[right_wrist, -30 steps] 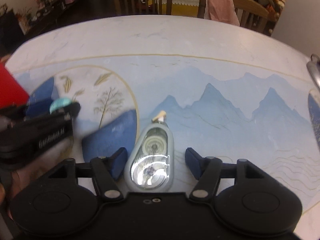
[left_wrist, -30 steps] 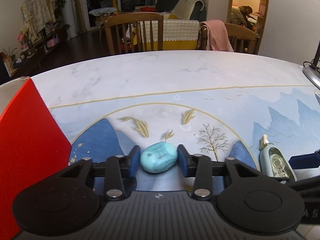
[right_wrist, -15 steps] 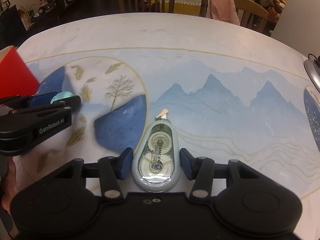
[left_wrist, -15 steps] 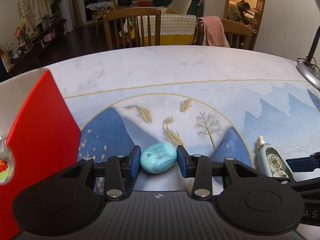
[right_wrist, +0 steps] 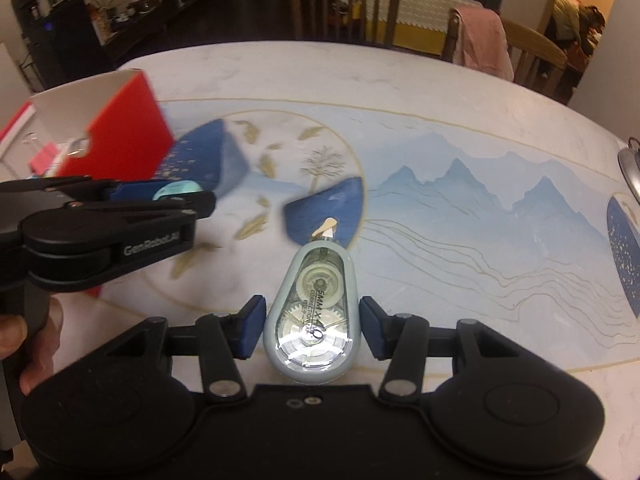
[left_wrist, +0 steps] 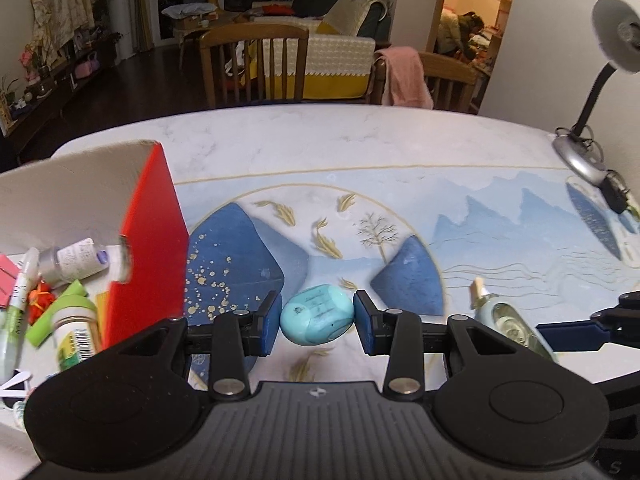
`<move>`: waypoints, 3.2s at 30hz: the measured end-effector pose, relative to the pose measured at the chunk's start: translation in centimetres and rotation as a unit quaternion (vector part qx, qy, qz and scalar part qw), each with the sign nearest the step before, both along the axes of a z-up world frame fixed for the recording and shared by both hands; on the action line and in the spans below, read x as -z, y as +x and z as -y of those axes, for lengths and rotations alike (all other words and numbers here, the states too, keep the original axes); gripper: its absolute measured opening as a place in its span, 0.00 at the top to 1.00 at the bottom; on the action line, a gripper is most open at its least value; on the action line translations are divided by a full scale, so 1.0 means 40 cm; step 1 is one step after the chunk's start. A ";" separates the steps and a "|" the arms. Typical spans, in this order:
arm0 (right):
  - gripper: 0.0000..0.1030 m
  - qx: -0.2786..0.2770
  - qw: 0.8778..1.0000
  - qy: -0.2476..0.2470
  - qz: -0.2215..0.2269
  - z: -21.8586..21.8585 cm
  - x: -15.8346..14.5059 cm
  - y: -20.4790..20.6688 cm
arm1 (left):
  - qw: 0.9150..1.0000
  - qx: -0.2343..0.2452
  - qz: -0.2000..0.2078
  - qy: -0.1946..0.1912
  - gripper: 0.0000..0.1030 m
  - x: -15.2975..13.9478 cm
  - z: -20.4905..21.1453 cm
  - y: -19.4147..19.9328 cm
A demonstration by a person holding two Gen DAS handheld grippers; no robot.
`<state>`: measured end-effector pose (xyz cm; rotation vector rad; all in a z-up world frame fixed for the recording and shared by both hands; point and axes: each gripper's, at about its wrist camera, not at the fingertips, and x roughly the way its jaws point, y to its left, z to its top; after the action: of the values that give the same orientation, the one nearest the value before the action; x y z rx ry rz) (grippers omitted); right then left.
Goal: Organize rigid objects
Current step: 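Carry the dispenser with the right tool while the left tool carries the eraser into the box, then open the right tool releasing the dispenser while the left tool releases the eraser in the box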
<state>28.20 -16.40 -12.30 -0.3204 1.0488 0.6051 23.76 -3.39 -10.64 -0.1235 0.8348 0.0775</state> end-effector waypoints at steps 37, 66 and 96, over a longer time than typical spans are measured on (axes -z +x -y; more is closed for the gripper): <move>0.51 -0.120 0.990 0.057 0.042 -0.445 -0.235 -0.302 | 0.997 -0.040 0.058 0.011 0.63 -0.223 -0.530 -0.262; 0.51 -0.152 0.988 -0.010 -0.033 -0.763 0.012 -0.213 | 0.995 0.041 -0.087 0.030 0.63 0.014 -0.710 -0.102; 0.42 -0.115 0.992 -0.008 -0.055 -0.729 0.021 -0.215 | 0.991 0.061 -0.118 0.015 0.62 0.035 -0.702 -0.101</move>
<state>19.60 12.76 -13.14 -0.4288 1.1311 0.8286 19.73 24.68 -12.02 -0.0357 1.0759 -0.0102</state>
